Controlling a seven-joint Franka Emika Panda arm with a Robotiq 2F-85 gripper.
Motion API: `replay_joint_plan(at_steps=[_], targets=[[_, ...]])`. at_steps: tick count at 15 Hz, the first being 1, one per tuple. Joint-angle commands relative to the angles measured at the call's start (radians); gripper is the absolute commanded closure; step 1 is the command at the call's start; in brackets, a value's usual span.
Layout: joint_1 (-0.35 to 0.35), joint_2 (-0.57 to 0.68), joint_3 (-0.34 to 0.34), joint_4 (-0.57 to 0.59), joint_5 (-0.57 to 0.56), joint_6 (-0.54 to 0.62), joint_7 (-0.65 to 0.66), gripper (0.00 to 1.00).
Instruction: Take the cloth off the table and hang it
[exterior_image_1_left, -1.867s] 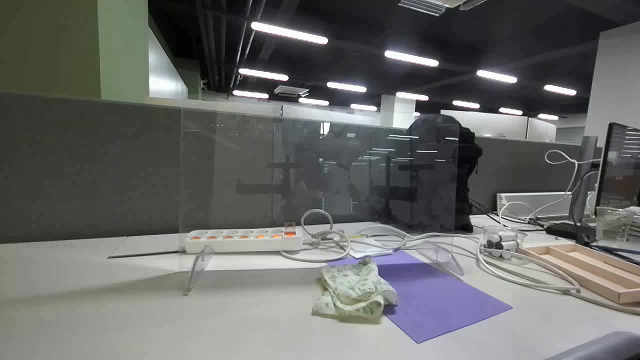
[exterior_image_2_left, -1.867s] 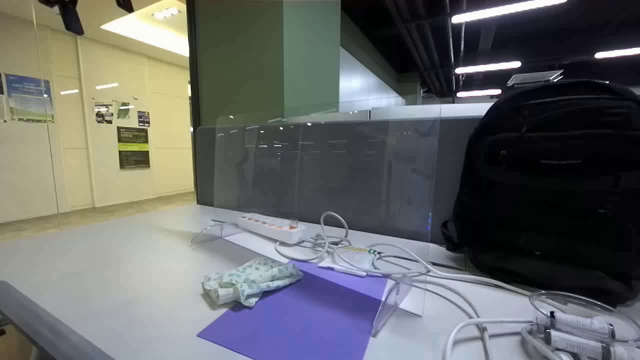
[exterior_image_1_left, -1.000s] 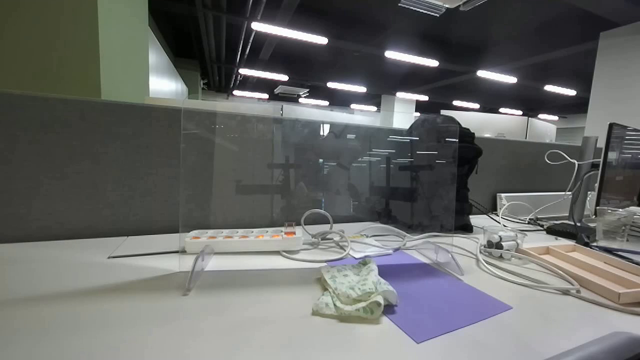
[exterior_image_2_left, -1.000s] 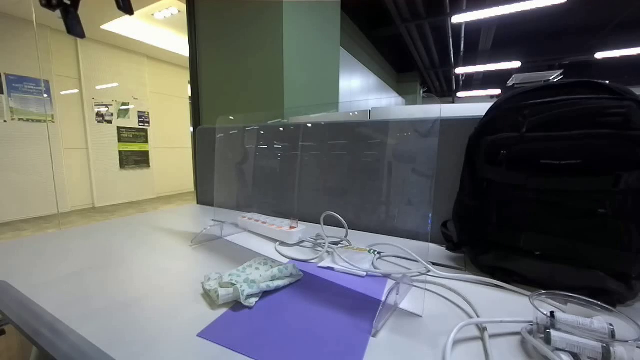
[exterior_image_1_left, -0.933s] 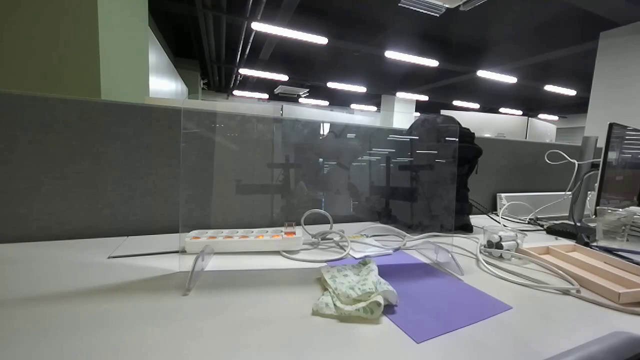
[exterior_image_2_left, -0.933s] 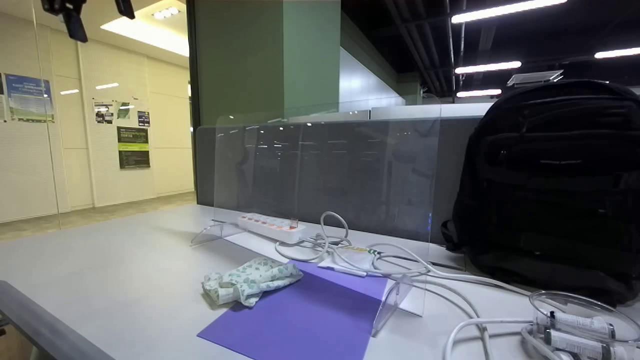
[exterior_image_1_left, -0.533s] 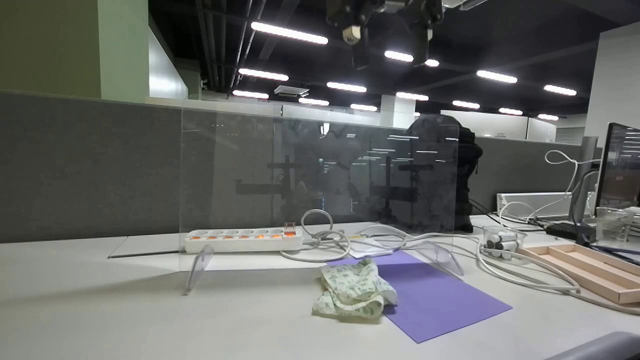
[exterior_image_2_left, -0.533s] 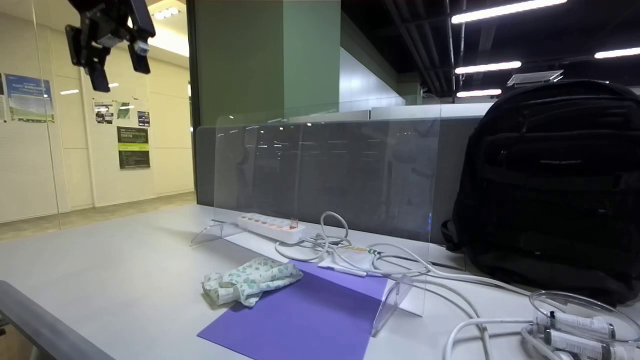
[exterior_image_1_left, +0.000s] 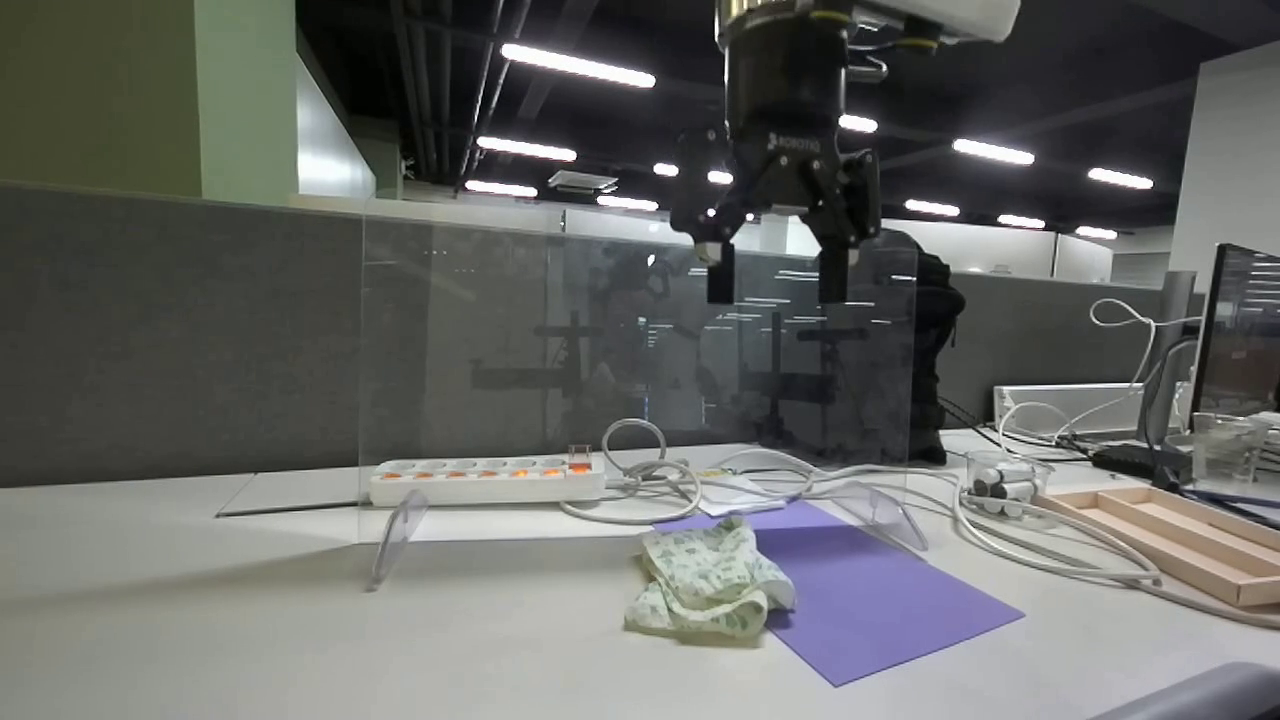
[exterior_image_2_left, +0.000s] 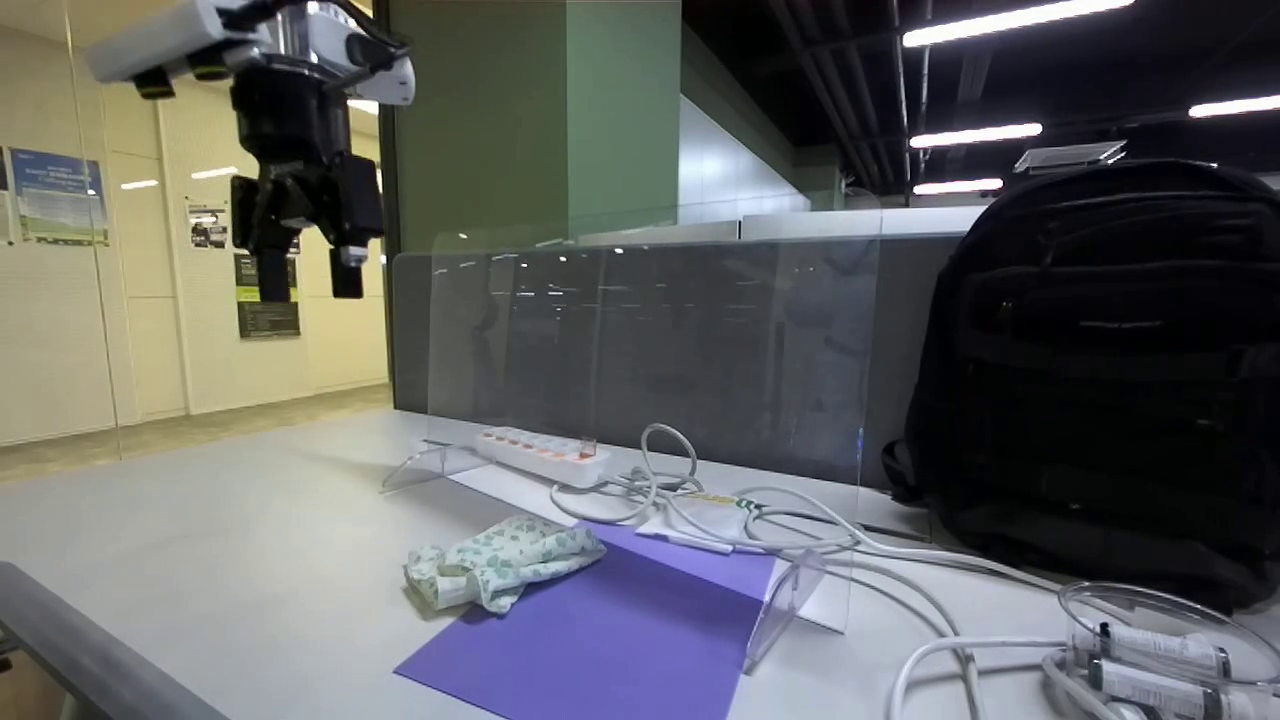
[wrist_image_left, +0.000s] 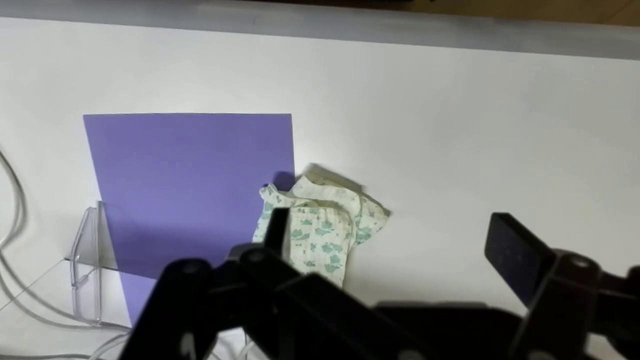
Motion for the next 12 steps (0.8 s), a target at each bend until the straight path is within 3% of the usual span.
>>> replay_joint_plan(at_steps=[1, 2, 6, 9, 12], targets=[[-0.059, 0.039, -0.026, -0.025, -0.081, 0.099, 0.009, 0.0], [-0.027, 0.036, -0.025, -0.013, -0.05, 0.066, -0.001, 0.0], [-0.029, 0.051, -0.029, -0.015, -0.054, 0.076, -0.008, 0.0], [-0.056, 0.033, 0.025, -0.027, -0.11, 0.101, 0.113, 0.0], [-0.095, 0.112, 0.054, -0.018, -0.161, 0.142, 0.226, 0.0]])
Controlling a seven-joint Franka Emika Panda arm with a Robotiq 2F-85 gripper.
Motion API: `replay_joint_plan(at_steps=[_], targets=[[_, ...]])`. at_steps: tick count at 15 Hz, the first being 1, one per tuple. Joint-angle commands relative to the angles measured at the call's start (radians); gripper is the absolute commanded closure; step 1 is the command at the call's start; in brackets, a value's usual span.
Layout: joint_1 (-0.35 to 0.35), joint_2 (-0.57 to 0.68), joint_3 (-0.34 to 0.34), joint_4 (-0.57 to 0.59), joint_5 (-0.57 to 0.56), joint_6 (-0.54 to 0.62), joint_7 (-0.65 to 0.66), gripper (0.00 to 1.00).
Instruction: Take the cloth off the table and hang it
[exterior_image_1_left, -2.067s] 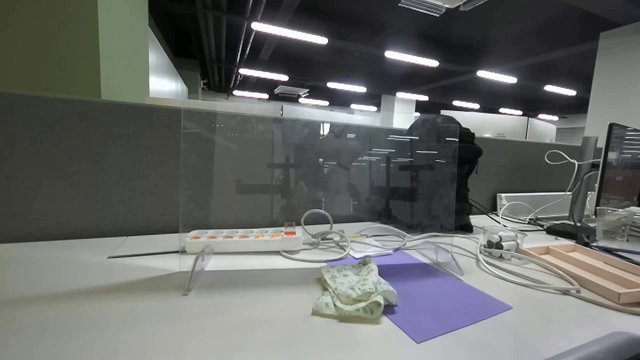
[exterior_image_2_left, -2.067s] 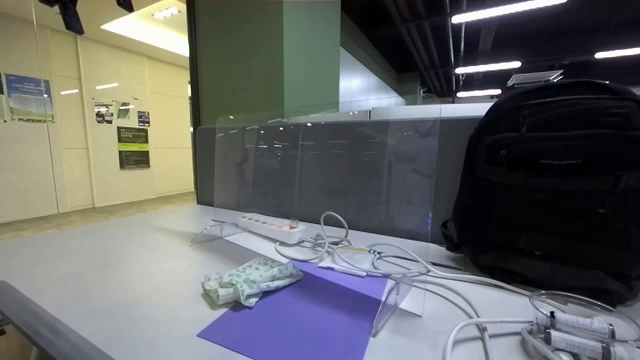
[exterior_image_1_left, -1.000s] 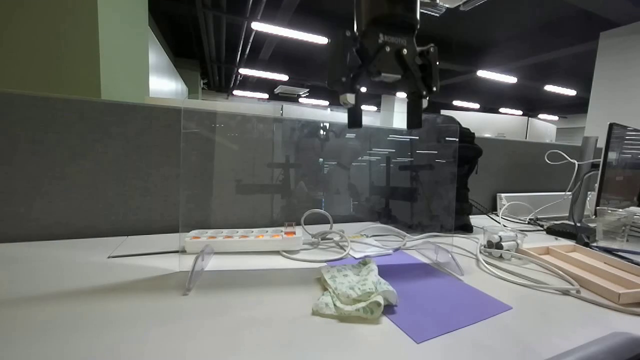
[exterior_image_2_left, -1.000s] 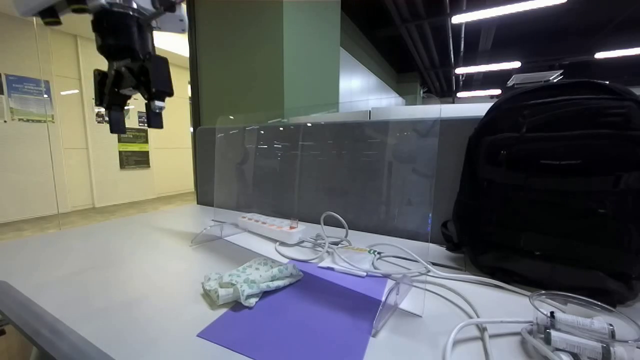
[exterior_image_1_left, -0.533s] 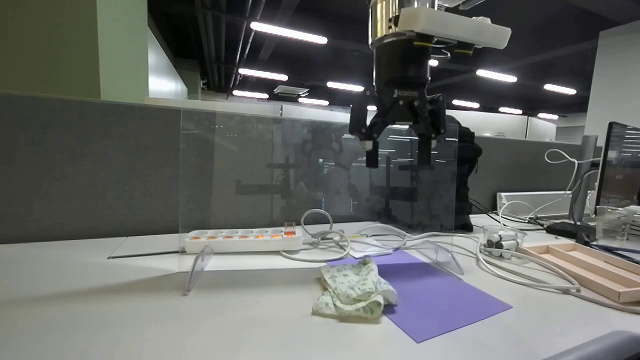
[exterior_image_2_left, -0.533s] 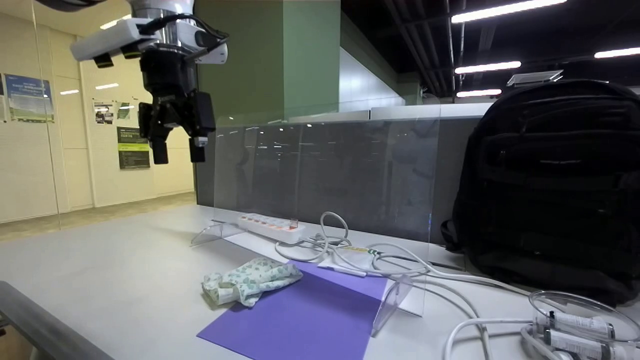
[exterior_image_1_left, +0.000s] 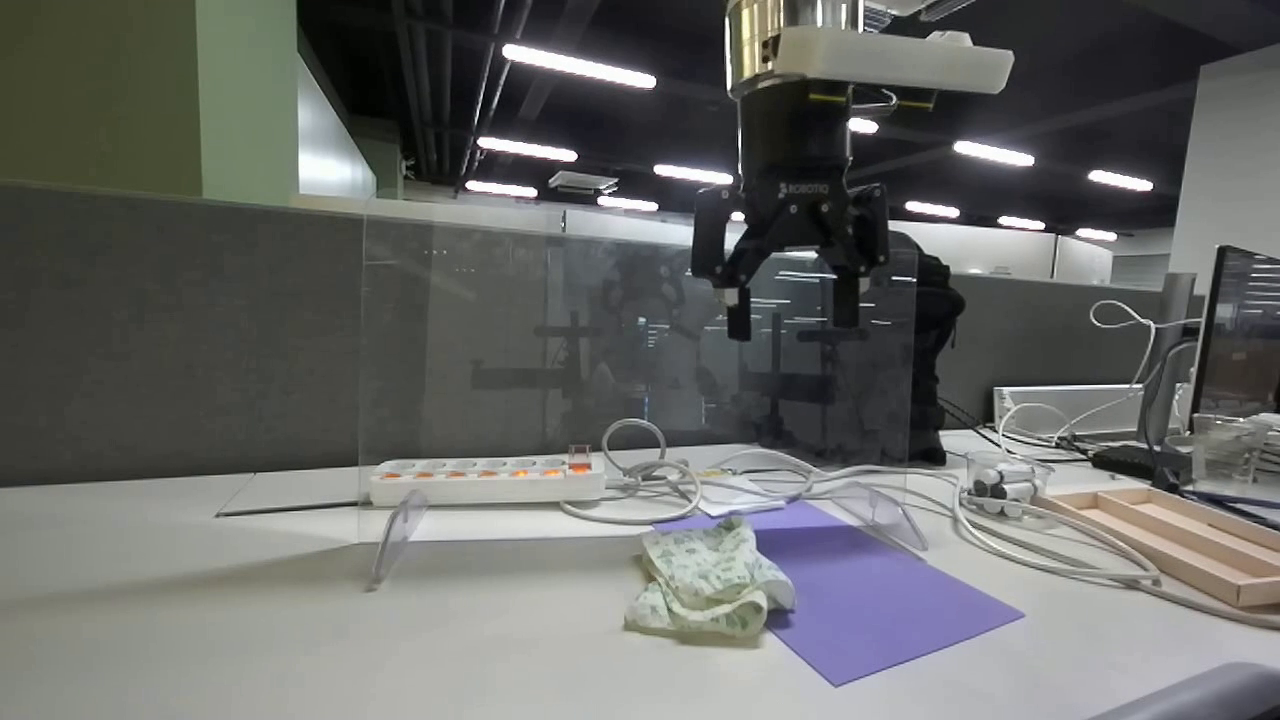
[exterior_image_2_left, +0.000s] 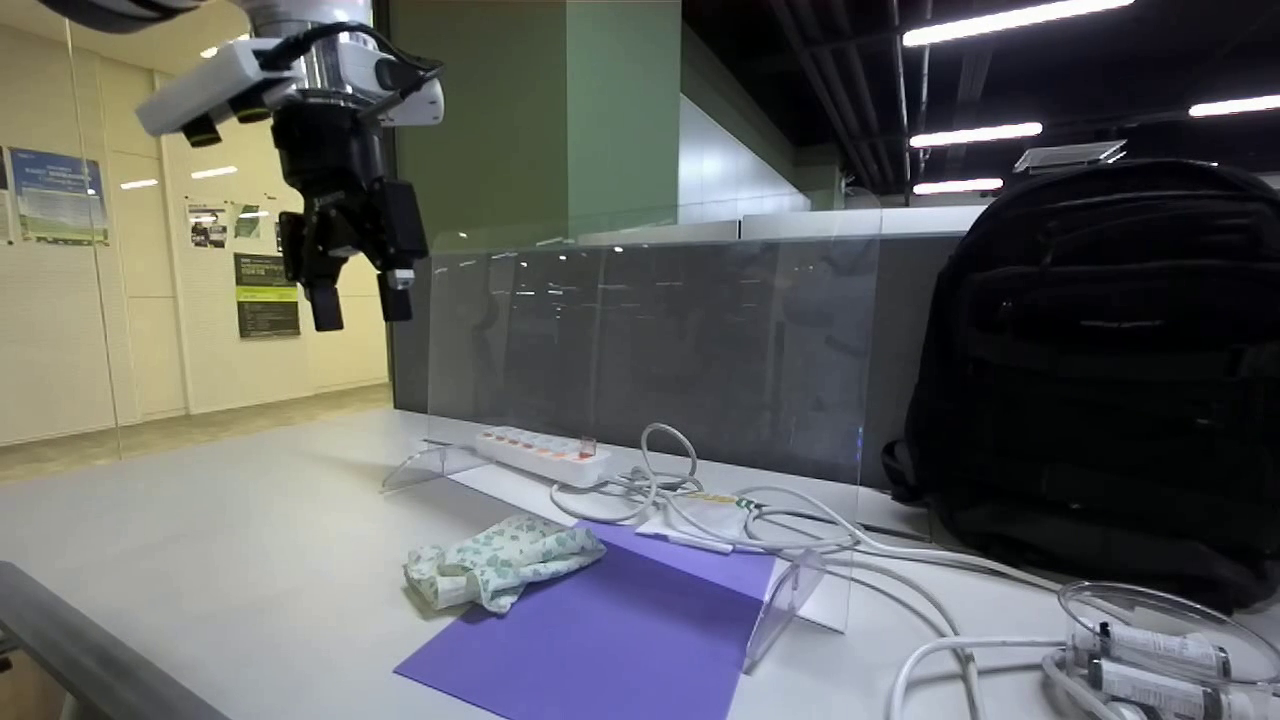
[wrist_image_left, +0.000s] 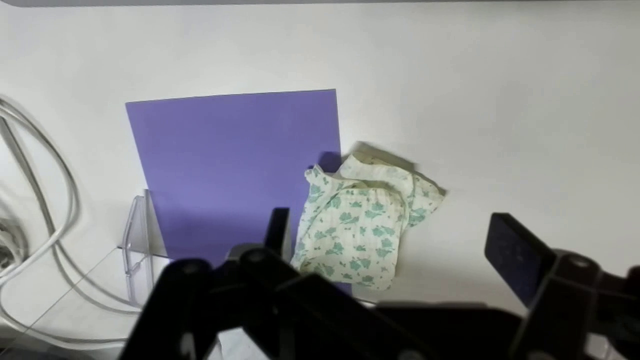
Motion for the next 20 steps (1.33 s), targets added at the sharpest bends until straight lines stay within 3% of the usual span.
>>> replay_joint_plan(at_steps=[1, 8, 16, 20], targets=[[-0.047, 0.09, 0.039, 0.007, -0.055, 0.046, 0.166, 0.0], [-0.078, 0.333, 0.025, 0.02, -0.118, 0.178, 0.348, 0.0], [-0.056, 0.54, -0.104, 0.07, -0.182, 0.348, 0.384, 0.0], [-0.033, 0.639, -0.178, 0.128, -0.19, 0.377, 0.36, 0.0]])
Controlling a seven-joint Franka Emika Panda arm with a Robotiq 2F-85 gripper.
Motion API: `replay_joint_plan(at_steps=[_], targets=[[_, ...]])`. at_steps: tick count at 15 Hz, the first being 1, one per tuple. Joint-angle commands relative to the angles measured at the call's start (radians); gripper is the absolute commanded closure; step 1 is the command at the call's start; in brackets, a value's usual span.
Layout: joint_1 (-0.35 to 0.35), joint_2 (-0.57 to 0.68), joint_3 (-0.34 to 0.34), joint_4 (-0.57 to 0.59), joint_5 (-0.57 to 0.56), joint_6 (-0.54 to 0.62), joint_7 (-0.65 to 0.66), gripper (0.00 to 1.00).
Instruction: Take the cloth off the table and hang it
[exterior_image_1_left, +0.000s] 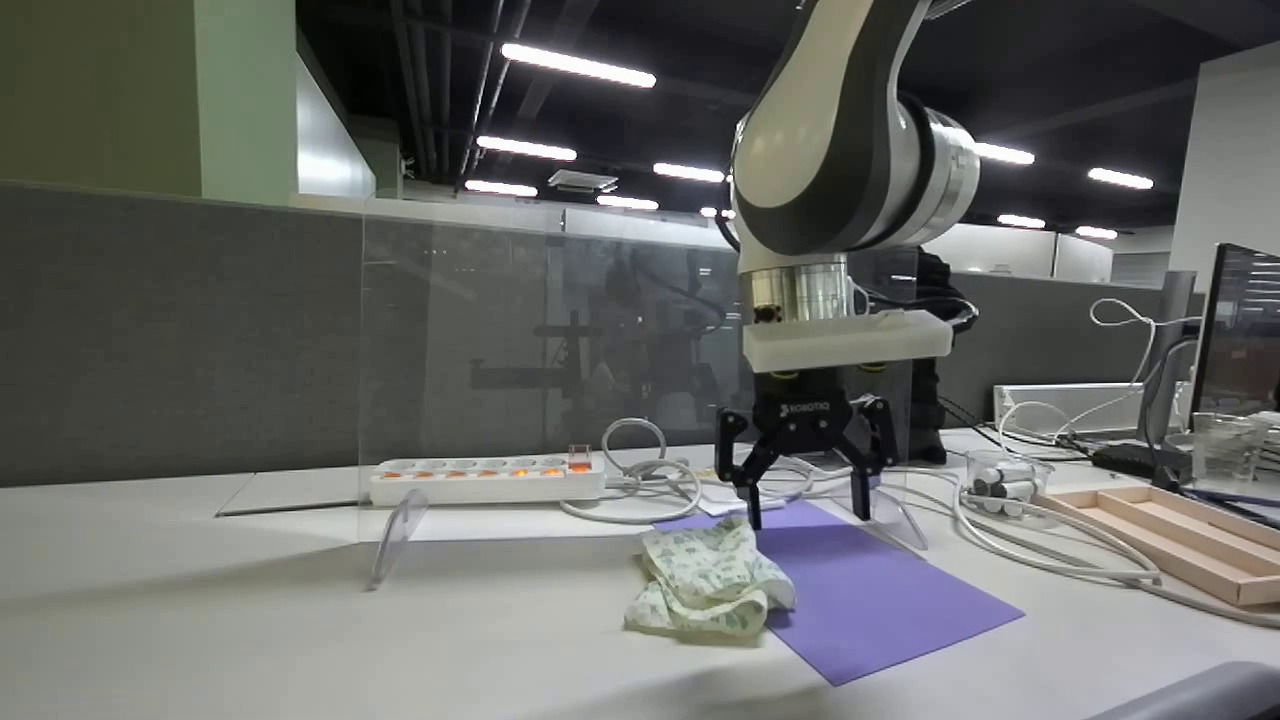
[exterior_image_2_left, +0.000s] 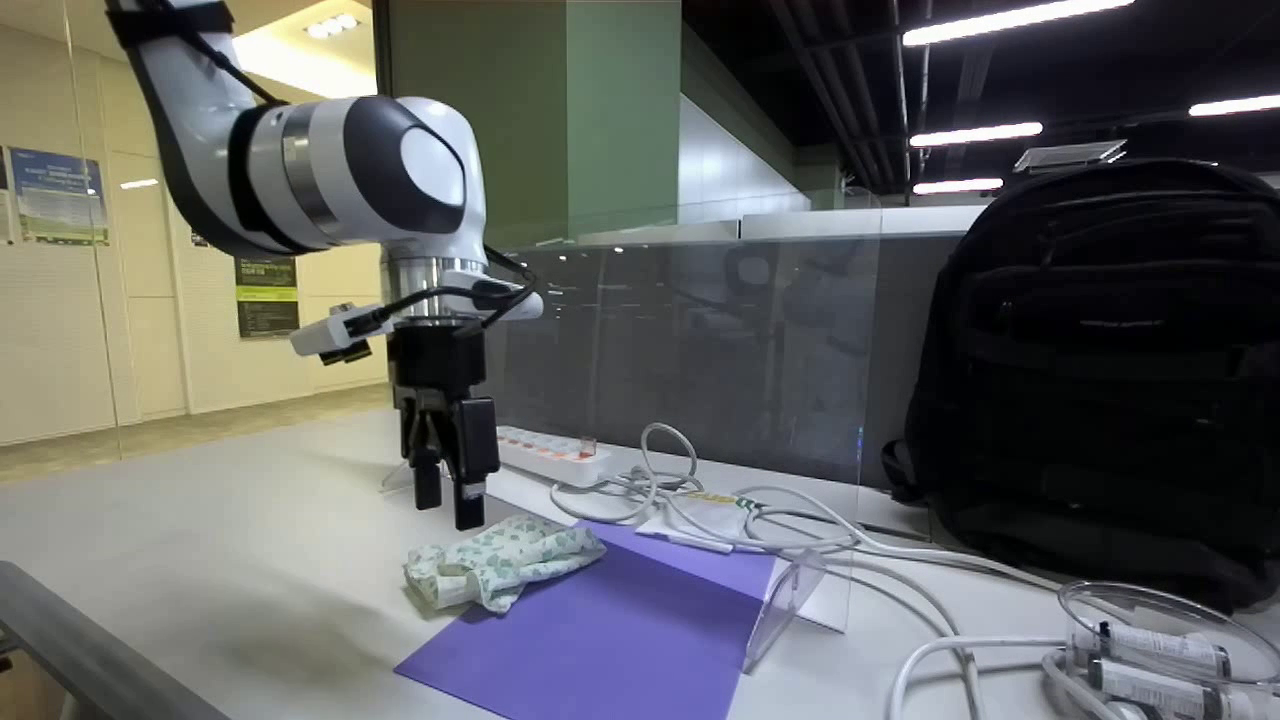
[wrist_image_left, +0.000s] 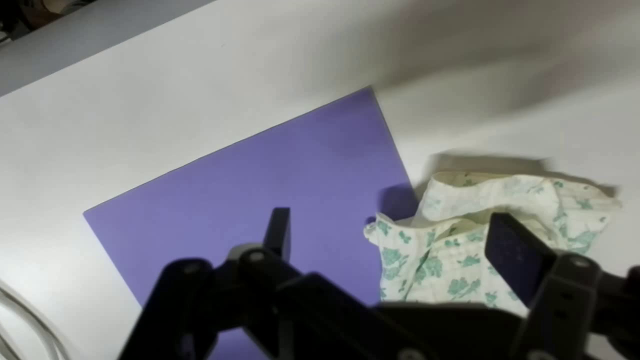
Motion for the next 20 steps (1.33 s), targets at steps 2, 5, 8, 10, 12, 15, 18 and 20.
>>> replay_joint_plan(at_steps=[2, 5, 8, 10, 12, 15, 18, 20], targets=[[0.048, 0.045, -0.067, 0.028, 0.012, 0.002, -0.01, 0.0], [0.068, 0.083, -0.093, 0.052, -0.009, 0.01, 0.014, 0.0], [0.103, 0.119, -0.138, 0.061, -0.055, 0.086, 0.055, 0.0], [0.131, 0.143, -0.159, 0.059, -0.066, 0.163, 0.063, 0.0], [0.157, 0.171, -0.174, 0.059, -0.045, 0.228, 0.041, 0.0], [0.198, 0.215, -0.187, 0.062, 0.001, 0.298, 0.01, 0.0], [0.232, 0.255, -0.202, 0.066, 0.056, 0.338, -0.02, 0.0], [0.248, 0.28, -0.214, 0.07, 0.1, 0.352, -0.04, 0.0]])
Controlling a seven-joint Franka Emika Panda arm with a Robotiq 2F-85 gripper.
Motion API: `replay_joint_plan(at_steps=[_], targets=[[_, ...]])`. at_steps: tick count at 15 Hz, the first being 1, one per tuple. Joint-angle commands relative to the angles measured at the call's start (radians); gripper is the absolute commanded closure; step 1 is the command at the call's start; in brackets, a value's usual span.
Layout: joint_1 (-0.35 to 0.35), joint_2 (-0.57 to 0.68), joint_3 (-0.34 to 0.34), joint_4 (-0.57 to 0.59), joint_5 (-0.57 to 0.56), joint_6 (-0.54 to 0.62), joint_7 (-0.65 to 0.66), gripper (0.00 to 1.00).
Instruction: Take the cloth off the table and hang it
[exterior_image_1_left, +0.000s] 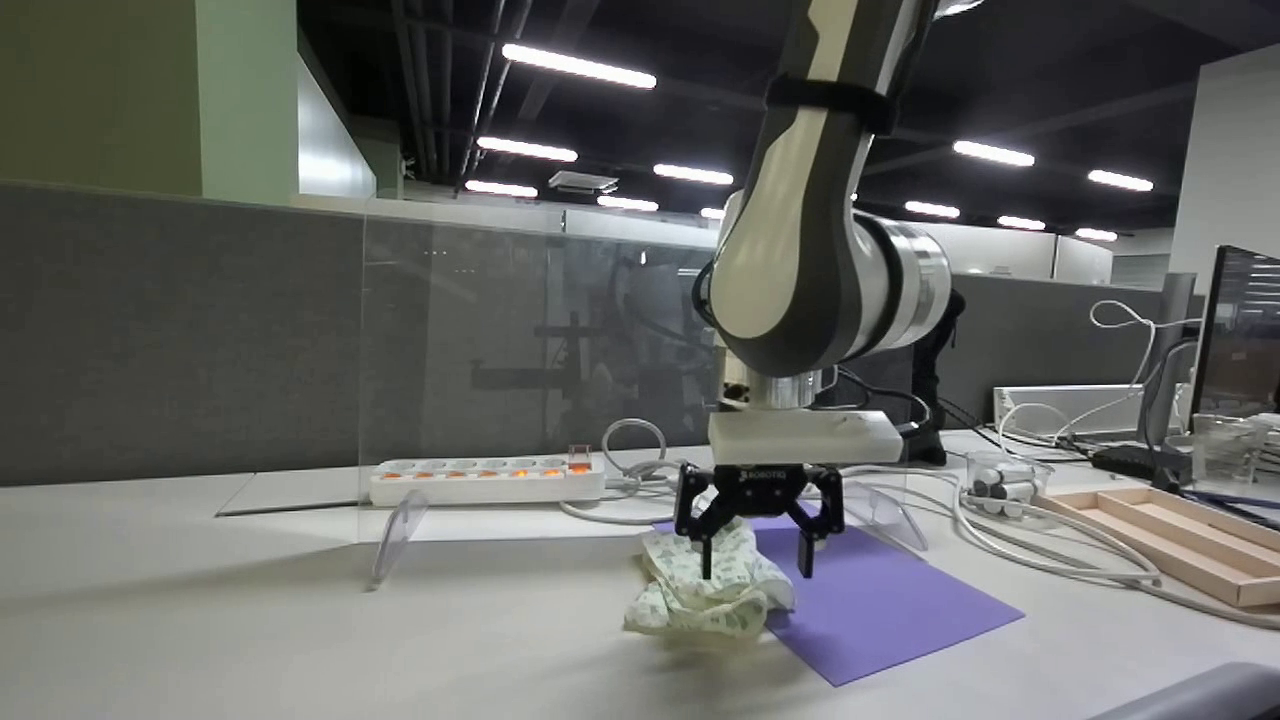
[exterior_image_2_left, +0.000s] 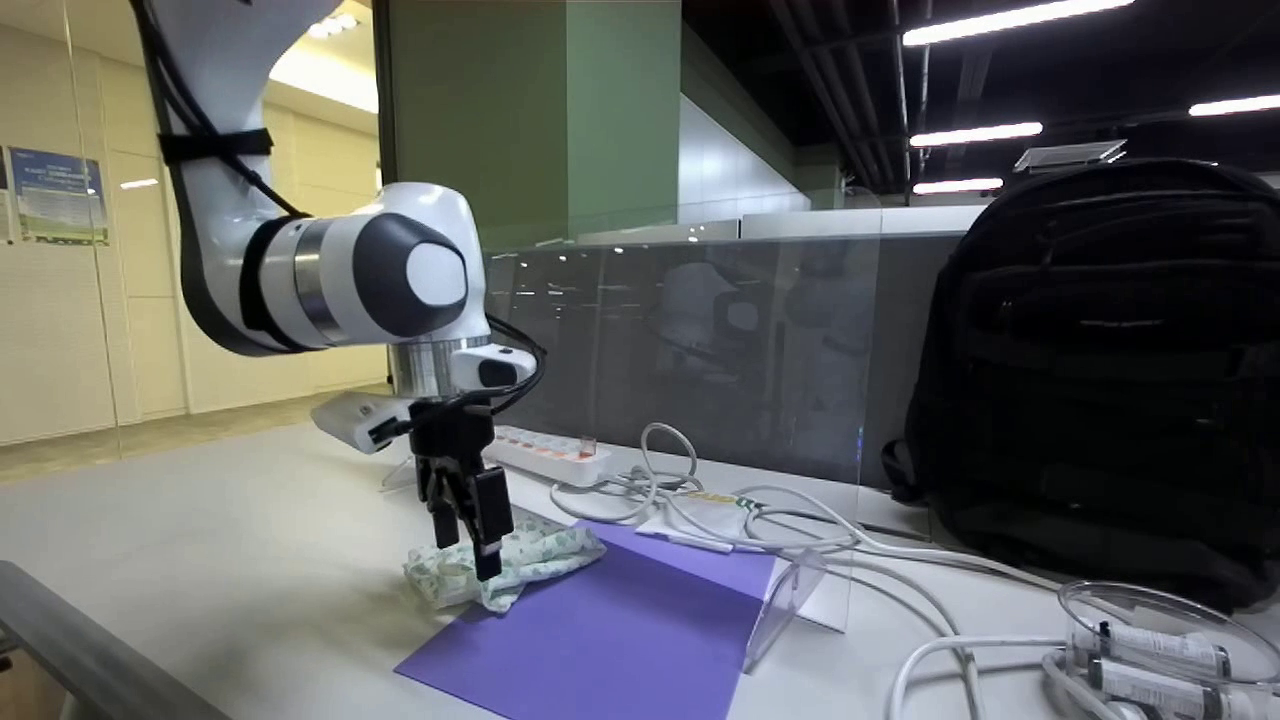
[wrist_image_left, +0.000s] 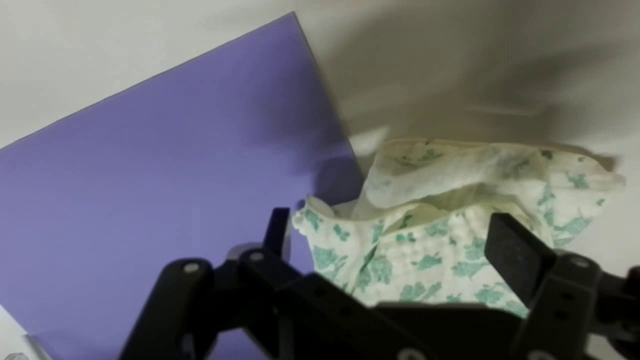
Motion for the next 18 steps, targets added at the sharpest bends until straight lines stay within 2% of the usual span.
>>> replay_joint_plan(at_steps=[1, 2, 3, 4, 5, 13, 15, 18], targets=[[0.034, 0.046, -0.031, 0.021, 0.076, 0.024, -0.041, 0.0], [0.037, 0.054, -0.033, 0.022, 0.101, 0.03, -0.055, 0.25], [0.04, 0.061, -0.037, 0.024, 0.121, 0.037, -0.069, 0.25], [0.04, 0.066, -0.038, 0.026, 0.142, 0.04, -0.084, 0.31], [0.04, 0.071, -0.038, 0.029, 0.164, 0.043, -0.1, 0.4], [0.04, 0.066, -0.039, 0.037, 0.237, 0.041, -0.164, 0.96], [0.05, 0.055, -0.051, 0.042, 0.232, 0.027, -0.166, 1.0], [0.066, 0.016, -0.075, 0.058, 0.218, -0.025, -0.165, 0.99]])
